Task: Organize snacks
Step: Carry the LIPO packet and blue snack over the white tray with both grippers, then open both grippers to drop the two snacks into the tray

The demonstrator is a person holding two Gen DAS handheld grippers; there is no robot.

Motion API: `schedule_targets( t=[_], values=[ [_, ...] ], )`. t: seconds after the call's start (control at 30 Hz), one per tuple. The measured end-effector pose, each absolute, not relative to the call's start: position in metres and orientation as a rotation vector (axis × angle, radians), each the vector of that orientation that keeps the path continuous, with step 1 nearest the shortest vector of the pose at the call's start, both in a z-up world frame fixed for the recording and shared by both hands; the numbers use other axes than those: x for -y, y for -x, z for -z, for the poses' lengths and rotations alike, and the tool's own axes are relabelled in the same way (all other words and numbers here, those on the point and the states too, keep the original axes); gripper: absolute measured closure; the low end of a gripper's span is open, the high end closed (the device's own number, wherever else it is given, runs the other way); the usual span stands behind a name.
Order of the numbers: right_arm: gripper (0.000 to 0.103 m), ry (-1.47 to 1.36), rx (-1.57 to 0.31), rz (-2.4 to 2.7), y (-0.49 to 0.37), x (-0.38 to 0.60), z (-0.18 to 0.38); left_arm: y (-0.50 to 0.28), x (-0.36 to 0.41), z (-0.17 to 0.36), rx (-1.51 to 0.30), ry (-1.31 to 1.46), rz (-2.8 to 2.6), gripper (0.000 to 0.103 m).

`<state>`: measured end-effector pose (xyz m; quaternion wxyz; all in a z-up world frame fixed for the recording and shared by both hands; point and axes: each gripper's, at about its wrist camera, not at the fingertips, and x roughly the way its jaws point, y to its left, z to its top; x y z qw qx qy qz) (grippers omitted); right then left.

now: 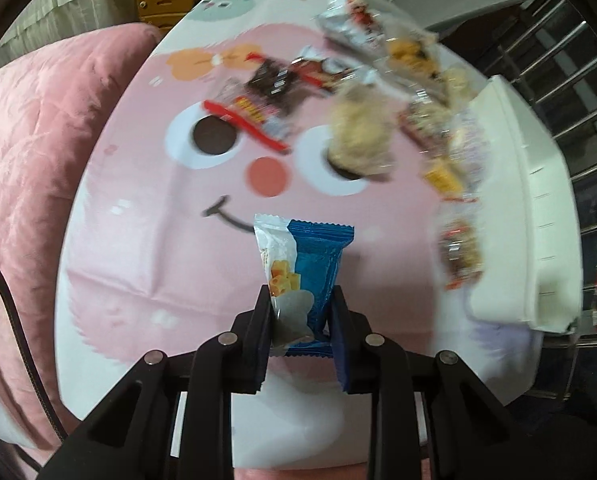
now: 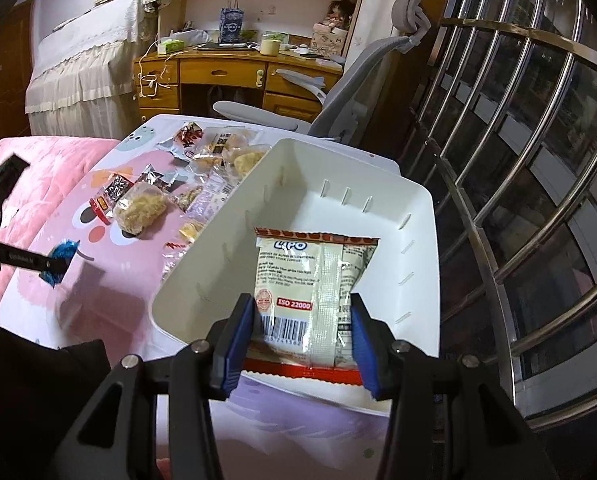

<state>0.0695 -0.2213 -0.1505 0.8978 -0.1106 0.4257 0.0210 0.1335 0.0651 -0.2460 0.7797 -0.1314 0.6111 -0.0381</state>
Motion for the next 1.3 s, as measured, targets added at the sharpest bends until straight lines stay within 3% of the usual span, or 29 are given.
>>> schedule_targets(
  t=[0.2,0.6,1.07,1.1,1.27,1.3],
  values=[
    [0.056,0.232,-0.89,-0.072,-0.072,0.247,0.155,-0.134,-0.022,0.217,-1.266,0.358,0.187,0.079],
    [0.056,0.208,-0.933,-0.109,-0.08,0.284,0.163,-0.152,0.086,0.157,-1.16,0.198,0.483,0.079],
    [0.056,0.114,-0.969,-0.153,-0.093,0.31,0.161,-0.161,0.185,0.139,-1.13,0.085,0.692,0.078],
    [0.056,0.106,-0.968,-0.153,-0.094,0.311,0.161,-0.163,0.186,0.139,-1.129,0.079,0.681,0.077],
    [0.052,0.081,-1.0,-0.147,-0.1,0.314,0.167,-0.161,0.18,0.138,-1.126,0.056,0.625,0.045],
    [0.052,0.069,-1.012,-0.149,-0.101,0.314,0.169,-0.16,0.177,0.138,-1.125,0.058,0.61,0.043]
  ],
)
